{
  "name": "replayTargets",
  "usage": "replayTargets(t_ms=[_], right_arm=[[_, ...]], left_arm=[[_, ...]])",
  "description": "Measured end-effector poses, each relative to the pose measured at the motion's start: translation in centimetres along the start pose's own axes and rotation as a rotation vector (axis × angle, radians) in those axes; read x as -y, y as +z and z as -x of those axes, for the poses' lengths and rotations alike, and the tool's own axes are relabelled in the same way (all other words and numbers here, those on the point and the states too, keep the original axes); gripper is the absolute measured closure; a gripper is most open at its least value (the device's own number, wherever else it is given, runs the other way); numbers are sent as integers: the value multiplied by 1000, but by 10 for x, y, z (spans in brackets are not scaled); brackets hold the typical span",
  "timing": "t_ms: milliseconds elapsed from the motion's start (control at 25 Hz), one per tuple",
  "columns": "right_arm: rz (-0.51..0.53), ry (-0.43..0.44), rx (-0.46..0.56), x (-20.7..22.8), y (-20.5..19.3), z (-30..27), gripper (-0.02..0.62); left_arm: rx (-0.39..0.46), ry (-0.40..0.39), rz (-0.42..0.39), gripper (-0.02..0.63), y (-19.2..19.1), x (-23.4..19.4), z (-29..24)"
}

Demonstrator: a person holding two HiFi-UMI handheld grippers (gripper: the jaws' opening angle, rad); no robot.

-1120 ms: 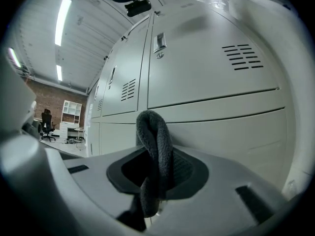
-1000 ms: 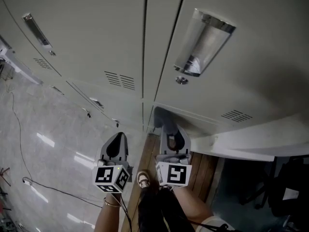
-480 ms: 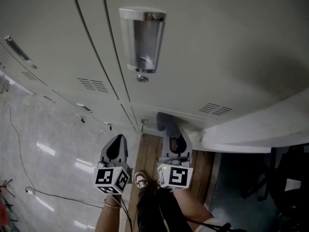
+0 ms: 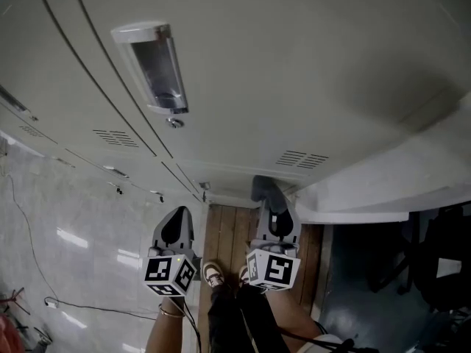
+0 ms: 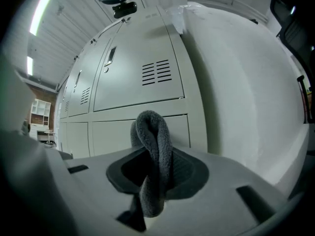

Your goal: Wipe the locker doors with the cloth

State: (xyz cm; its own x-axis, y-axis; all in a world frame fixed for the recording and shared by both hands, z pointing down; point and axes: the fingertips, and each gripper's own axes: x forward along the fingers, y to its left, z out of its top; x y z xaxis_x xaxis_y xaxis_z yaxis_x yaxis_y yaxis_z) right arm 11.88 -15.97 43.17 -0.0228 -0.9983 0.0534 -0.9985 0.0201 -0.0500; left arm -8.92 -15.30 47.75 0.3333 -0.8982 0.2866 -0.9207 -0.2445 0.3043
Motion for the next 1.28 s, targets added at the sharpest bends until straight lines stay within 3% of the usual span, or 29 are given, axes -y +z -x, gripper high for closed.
replayTargets(t_ms=[760, 1000, 1280], right_arm=[[-63, -224, 30, 70, 4, 20, 518], [-52, -207, 26, 69, 5, 22, 518], [8, -83, 16, 34, 5, 34, 520]], left_arm=[[-30, -81, -28, 597, -7, 46, -18], [-29, -77, -23, 595, -7, 44, -18], [-29, -57, 1, 595, -11, 35, -12]])
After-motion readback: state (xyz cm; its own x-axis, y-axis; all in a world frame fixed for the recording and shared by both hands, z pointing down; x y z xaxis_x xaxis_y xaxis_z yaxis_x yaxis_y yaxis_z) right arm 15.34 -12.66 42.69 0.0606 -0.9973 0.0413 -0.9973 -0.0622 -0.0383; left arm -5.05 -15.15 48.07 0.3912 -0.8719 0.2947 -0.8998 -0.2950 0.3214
